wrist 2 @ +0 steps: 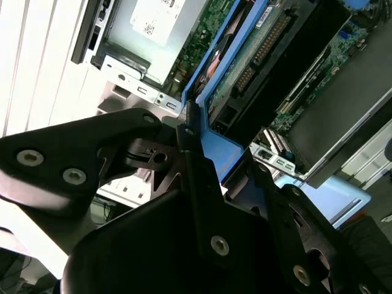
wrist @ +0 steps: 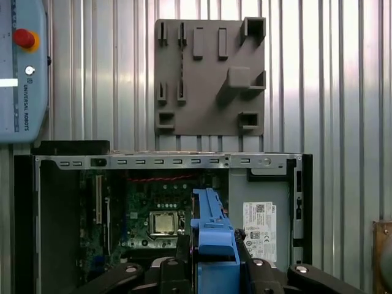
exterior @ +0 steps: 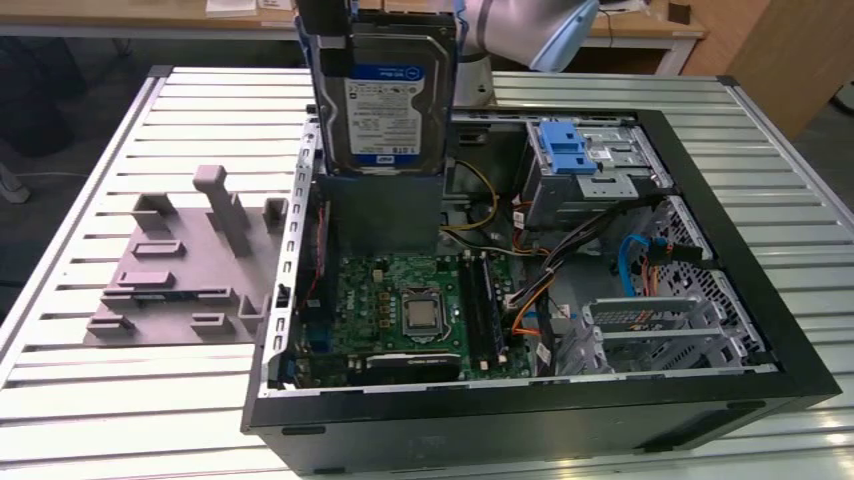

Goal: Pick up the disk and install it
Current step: 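Pick up the disk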

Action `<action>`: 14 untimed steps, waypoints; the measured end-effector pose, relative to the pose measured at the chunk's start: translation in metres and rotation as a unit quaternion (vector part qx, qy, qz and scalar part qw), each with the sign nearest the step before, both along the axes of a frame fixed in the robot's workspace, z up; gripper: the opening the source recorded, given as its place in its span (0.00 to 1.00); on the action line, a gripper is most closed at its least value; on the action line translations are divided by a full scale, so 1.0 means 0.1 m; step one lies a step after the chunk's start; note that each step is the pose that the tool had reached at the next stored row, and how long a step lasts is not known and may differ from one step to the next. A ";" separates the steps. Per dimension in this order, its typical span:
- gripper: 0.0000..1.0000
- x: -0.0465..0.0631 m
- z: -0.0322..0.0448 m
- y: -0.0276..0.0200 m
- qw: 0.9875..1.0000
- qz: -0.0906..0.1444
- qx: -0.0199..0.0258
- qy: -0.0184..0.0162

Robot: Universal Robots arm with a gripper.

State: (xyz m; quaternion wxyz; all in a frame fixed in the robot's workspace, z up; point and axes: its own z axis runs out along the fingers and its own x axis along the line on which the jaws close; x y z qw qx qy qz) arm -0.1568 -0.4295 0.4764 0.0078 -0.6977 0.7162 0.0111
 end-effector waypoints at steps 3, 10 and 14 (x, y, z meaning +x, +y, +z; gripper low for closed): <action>0.36 0.05 0.000 -0.014 1.000 0.000 0.000 0.000; 0.36 0.17 0.000 -0.044 1.000 0.000 0.000 0.000; 0.36 0.24 0.000 -0.062 1.000 0.000 0.000 0.000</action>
